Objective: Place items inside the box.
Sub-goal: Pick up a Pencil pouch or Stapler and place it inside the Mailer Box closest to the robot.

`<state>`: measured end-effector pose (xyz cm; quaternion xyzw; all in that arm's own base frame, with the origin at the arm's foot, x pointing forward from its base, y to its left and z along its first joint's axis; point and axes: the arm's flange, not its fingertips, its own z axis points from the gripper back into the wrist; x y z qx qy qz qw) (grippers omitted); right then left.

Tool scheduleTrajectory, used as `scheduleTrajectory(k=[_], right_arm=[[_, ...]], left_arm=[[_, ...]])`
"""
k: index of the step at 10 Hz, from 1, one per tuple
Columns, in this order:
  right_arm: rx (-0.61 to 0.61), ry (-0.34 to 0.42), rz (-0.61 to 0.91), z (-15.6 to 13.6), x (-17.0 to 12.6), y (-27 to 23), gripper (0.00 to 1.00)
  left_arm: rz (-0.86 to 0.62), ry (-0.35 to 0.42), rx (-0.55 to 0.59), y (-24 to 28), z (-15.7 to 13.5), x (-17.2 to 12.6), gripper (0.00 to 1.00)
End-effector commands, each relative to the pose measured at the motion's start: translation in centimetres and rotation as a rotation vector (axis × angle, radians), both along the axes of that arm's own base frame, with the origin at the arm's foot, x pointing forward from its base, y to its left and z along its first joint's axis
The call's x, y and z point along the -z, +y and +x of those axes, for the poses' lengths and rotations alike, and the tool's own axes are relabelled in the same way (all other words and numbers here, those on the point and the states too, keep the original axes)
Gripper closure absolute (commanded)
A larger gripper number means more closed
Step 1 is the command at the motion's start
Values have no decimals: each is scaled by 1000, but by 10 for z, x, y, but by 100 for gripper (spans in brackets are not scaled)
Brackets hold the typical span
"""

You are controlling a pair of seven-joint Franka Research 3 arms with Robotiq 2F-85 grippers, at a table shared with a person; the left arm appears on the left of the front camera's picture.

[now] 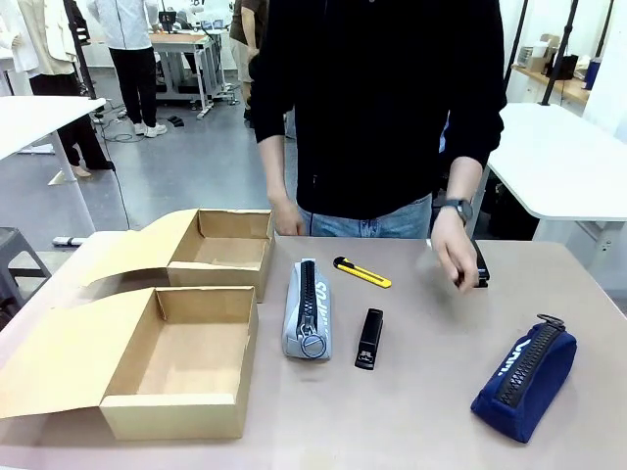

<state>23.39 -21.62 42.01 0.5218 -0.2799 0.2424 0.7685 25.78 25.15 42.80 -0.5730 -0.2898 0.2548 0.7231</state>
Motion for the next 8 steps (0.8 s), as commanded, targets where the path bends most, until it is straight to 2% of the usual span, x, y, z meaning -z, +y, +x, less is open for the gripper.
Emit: scheduleTrajectory(k=[1,3,4,5,6,7,8], right_arm=[[-123,-174,-219,25,9,80,0],[-218,-360,-367,35,11,142,0],[-415,-442,-518,29,14,169,0],[-665,-406,-653,21,16,189,0],[-827,-413,-719,13,18,209,0],[-527,-308,-734,20,11,219,0],[-624,-337,-584,60,-18,179,0]], left_arm=[[-3,-38,0,0,1,1,0],[-3,-38,0,0,1,1,0],[-3,-38,0,0,1,1,0],[-3,-38,0,0,1,1,0],[-3,-38,0,0,1,1,0],[-3,-38,0,0,1,1,0],[-3,-38,0,0,1,1,0]])
